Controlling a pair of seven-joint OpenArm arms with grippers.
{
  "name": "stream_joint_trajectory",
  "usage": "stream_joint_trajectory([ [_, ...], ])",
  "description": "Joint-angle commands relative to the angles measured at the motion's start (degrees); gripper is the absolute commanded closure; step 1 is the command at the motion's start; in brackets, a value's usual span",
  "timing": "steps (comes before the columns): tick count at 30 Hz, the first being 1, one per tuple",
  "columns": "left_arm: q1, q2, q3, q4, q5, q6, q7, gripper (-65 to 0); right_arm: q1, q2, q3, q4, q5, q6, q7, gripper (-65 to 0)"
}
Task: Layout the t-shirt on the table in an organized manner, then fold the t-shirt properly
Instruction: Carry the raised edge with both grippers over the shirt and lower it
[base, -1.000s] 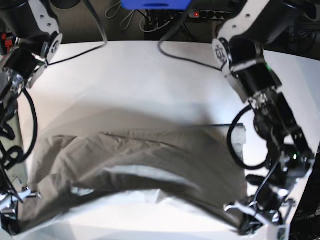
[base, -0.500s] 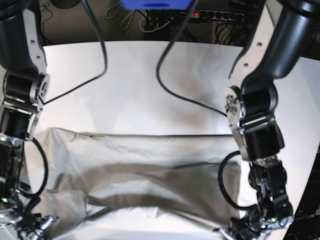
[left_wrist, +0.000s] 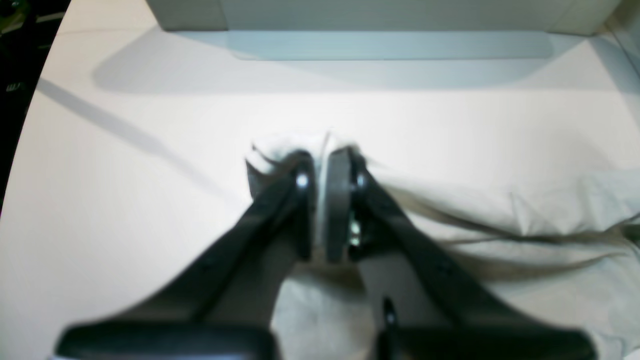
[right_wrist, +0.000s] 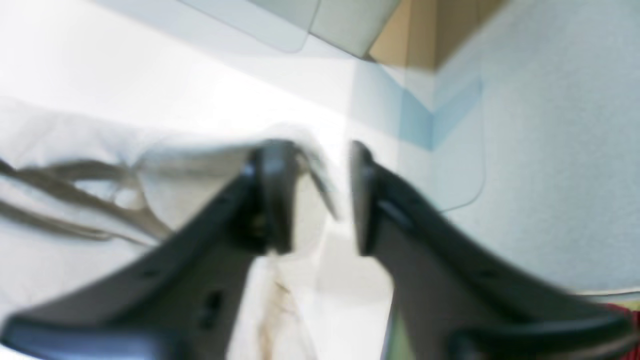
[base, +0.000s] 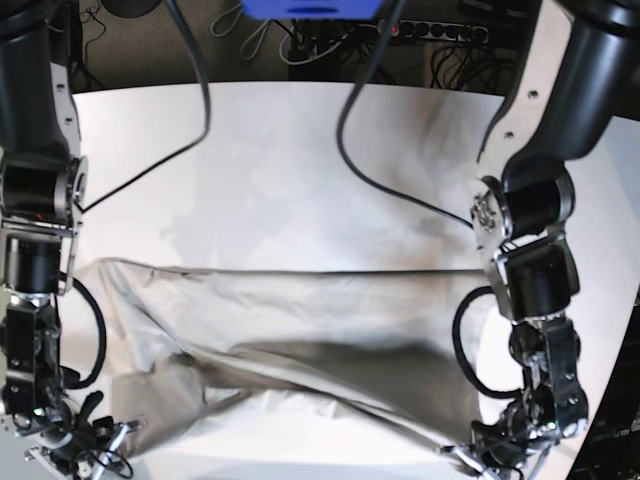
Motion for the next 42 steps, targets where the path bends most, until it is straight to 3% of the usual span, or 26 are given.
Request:
stream_joint_trajectory([
  [1,-2.71,-1.00,0.17,0.66,-0.55,-0.12,-1.46,-0.6,1.96,0.54,0.15,0.99,0.39,-0.12,1.16,-28.7],
  [5,-2.98,-1.53,0.17,-2.86,-0.55,-0.12,-1.37,-4.8,-0.42,0.80,0.15,1.16,0.39,-0.12,1.60,-36.5],
  [11,-1.83,-2.67,0.08,-4.00,-0.64,-0.12,-1.37,-23.6,-3.32,1.77,0.15,1.25,0.39,-0.12,1.07,-36.5],
  [14,-1.75,-2.76,0.17,-3.65,-0.64,-0.12,-1.37,-36.9,-5.87,3.00,0.15,1.60,0.39,-0.12,1.07,-36.5],
  [19,-1.22,-2.67,0.17,-3.30,-0.64,-0.21,-0.76,-51.2,-15.10,5.72,0.24,9.16,0.39,-0.12,0.98,-36.6],
  [24,6.96,-2.14,0.70,2.24,-0.64,-0.65,6.72,-52.8,-28.28,8.27,0.50,20.50,0.48,-0.12,0.98,-36.9],
  [29,17.24,-2.14,0.70,10.07,-0.64,-0.65,7.07,-52.8,-35.76,8.63,0.68,23.23,0.39,-0.12,1.07,-36.9],
  [35,22.69,-2.23,0.26,11.56,-0.64,-0.65,7.77,-53.0,-38.04,8.10,2.61,23.14,0.56,-0.12,1.07,-37.5],
  [42,24.45,-2.05,0.70,10.50,-0.64,-0.30,7.24,-53.0,-38.83,7.48,2.79,23.40,0.48,-0.12,0.98,-44.1],
])
